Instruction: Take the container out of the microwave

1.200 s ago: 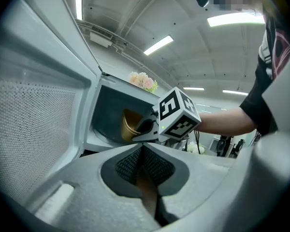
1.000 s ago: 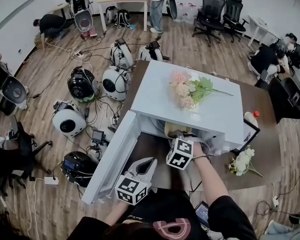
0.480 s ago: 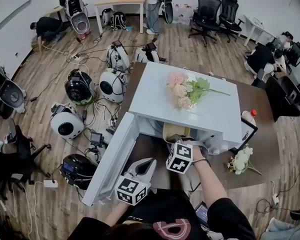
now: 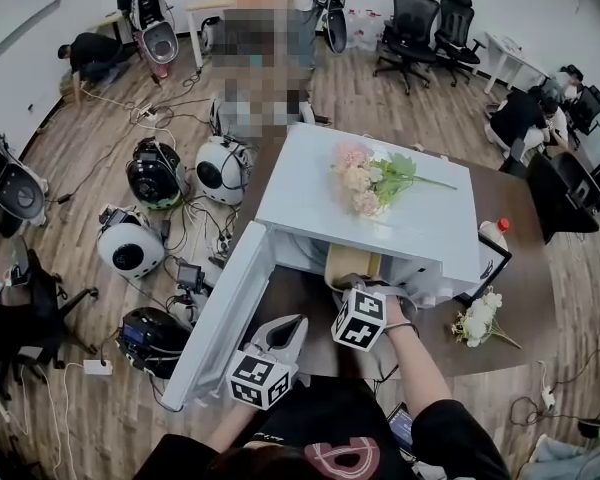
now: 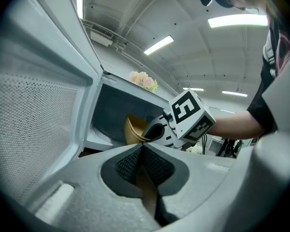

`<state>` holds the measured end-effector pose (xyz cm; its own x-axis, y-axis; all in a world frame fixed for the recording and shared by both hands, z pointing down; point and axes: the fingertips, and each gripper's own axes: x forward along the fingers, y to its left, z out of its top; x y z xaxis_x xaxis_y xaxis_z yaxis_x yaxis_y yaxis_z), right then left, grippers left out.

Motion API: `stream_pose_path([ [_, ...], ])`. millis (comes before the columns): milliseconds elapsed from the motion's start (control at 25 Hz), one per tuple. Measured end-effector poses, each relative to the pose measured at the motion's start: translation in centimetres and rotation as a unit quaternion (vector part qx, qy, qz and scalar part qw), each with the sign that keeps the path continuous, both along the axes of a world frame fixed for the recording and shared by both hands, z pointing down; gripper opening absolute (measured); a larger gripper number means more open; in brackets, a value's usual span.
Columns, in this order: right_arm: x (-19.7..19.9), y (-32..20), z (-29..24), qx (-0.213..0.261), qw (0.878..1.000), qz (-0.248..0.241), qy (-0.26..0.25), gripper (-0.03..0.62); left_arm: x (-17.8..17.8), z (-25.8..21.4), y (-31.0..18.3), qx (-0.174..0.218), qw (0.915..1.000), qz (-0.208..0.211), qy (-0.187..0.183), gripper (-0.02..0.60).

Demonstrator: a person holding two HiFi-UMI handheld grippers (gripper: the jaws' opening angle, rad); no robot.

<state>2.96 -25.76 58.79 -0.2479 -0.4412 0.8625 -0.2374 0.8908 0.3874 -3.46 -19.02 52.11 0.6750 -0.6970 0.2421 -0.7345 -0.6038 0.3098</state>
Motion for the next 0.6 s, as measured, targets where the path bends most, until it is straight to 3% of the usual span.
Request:
stream_pose_path([
  [600,-0.2,2.4,0.1,-0.007,1.000,-0.002,0.008,0.017,0.1,0.0,0.7,0.001,1.0000,0.004,0.007,0.009],
])
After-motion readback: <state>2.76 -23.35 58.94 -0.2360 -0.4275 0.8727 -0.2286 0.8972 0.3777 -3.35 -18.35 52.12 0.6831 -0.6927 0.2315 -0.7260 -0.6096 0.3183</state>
